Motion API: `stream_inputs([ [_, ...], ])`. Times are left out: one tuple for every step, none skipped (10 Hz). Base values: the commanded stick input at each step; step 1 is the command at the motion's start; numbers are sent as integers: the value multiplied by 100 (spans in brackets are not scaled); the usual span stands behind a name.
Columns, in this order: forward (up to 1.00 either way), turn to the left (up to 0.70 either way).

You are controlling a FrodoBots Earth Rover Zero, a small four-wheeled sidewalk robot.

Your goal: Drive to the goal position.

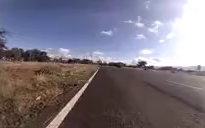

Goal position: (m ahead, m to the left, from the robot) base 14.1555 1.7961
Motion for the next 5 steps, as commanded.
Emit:
stream_inputs([
  [45, 0],
  [45, 0],
  [45, 0],
  [45, 0],
  [45, 0],
])
